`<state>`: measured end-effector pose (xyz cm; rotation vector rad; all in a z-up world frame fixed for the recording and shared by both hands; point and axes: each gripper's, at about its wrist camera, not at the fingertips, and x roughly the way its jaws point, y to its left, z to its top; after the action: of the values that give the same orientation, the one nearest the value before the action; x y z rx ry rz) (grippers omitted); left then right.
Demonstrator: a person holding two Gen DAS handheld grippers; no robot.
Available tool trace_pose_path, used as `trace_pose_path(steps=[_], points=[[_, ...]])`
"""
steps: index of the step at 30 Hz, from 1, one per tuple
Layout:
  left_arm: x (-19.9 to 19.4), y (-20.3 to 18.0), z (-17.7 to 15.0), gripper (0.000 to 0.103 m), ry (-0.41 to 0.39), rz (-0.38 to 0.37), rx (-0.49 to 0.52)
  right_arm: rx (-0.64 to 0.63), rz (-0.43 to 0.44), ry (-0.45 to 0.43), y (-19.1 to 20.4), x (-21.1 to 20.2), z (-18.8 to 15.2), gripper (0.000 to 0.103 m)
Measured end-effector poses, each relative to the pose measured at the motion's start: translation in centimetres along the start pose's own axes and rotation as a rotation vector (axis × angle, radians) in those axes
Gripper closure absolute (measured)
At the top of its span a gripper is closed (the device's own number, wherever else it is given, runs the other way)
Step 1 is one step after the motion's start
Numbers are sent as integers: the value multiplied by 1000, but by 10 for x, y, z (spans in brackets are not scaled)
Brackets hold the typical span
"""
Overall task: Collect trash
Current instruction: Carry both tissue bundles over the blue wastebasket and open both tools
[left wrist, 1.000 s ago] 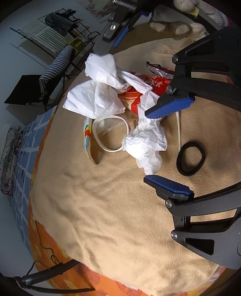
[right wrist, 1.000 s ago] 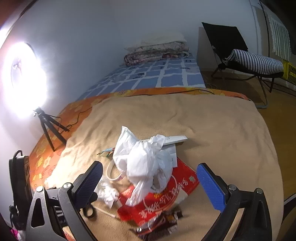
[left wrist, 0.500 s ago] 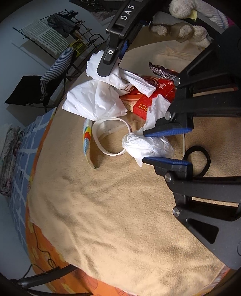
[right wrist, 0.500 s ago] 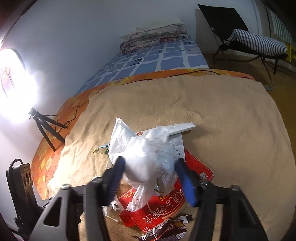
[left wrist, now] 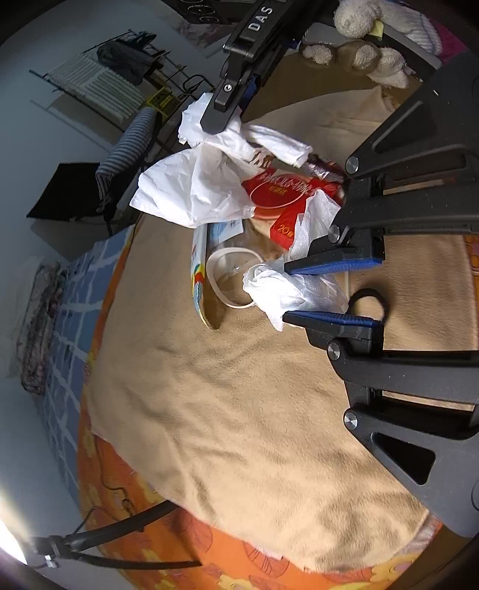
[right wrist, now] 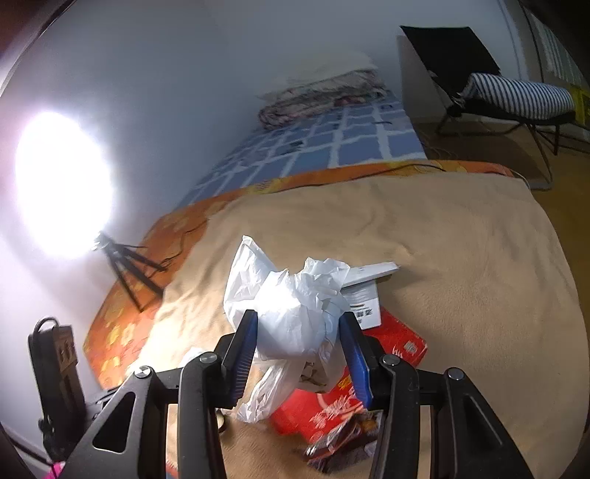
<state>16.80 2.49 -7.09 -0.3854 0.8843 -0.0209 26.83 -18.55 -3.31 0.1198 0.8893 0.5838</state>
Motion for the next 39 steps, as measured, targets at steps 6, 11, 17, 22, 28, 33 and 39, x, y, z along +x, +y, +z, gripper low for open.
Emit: trace_pose_path(steps=[6,11,17,22,28,33,39], points=[[-30,-4,-21,85,18,-36,38,-31,35,-19,9,-42,-23,56],[-55,-10,-49,85,32,-37,108,-43,56,-24,13,-75,-48,56],[-75,-11,-84,85,64,-51,143,-83,53,2,20,-107,-88,56],[-87,-14,-116,85,98,-68,179,-108,38,32,25,-128,-123,56],[-91,-20,-152,85,160,-94,218,-145,14,77,33,-146,-168,56],[-87,-22,-179,85,218,-97,245,-177,-24,113,41,-153,-203,56],[-79,-31,-206,85,274,-97,298,-161,-55,158,38,-151,-235,55]])
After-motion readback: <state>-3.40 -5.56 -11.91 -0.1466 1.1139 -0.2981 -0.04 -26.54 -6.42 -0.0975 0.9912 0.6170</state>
